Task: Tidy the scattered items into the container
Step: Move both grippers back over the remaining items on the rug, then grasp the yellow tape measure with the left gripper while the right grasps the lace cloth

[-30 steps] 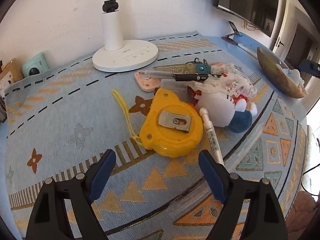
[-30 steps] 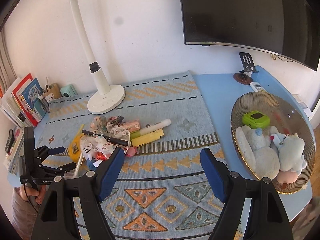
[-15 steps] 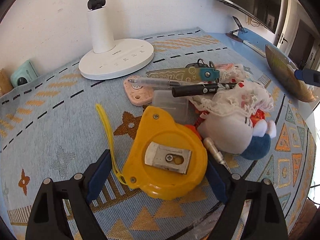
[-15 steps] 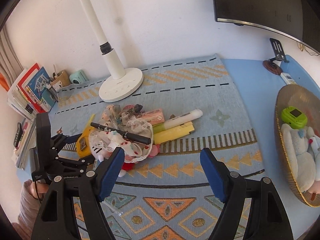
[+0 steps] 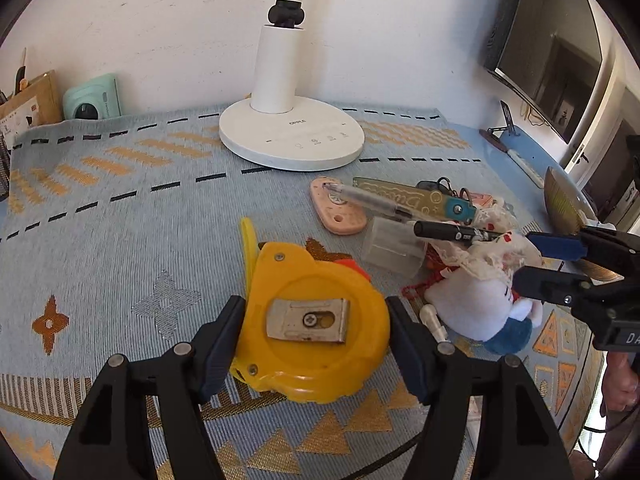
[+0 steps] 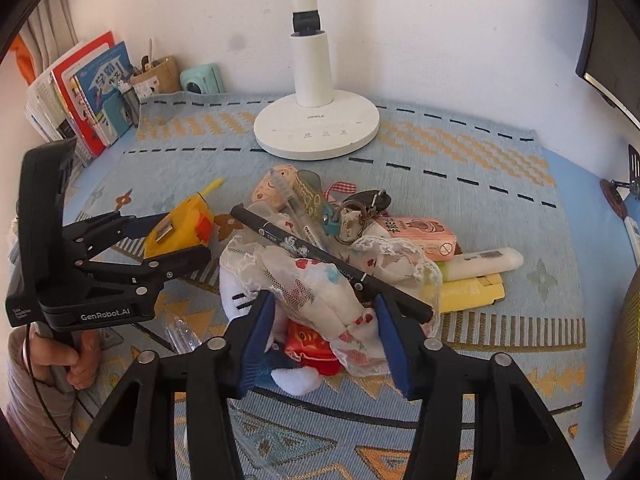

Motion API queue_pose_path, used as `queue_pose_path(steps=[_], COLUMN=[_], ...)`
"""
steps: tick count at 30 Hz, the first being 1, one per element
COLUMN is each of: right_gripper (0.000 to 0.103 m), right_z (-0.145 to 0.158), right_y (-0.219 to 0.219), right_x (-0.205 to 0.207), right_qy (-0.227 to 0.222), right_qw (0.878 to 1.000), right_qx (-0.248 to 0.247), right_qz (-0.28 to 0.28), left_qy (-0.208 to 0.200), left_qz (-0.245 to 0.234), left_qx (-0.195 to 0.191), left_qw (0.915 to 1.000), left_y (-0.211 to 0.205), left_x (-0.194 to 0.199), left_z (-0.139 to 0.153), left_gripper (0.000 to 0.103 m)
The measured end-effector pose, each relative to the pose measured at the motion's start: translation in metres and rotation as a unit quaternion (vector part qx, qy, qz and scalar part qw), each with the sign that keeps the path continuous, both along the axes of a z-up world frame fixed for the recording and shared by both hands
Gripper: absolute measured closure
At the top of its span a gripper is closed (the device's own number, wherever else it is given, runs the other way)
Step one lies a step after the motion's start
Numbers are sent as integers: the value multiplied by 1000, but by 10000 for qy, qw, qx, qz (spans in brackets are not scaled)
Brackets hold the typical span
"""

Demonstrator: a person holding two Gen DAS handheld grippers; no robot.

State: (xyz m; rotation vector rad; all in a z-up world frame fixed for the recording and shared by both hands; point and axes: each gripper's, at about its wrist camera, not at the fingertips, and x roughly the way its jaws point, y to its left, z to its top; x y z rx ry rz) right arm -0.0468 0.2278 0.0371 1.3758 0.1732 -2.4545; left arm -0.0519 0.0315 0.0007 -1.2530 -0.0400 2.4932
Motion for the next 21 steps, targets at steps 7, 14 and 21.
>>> queue_pose_path(steps=[7, 14, 21], right_gripper=[95, 96, 96], right_z=[14, 79, 111], right_y=[5, 31, 46], right_x=[3, 21, 40], right_qy=[257, 924, 1271], right_qw=[9989, 9896, 9845], right_qx=[-332, -1051, -1137], right_qz=[-190, -343, -421], left_qy=[18, 231, 358], left_qz=[36, 64, 19], left_qx=[155, 188, 74], left_qw=[9999, 9995, 9993], left_y=[-5, -7, -2], left_x=[0, 6, 16], left_z=[0, 6, 21], left_gripper=[37, 37, 38])
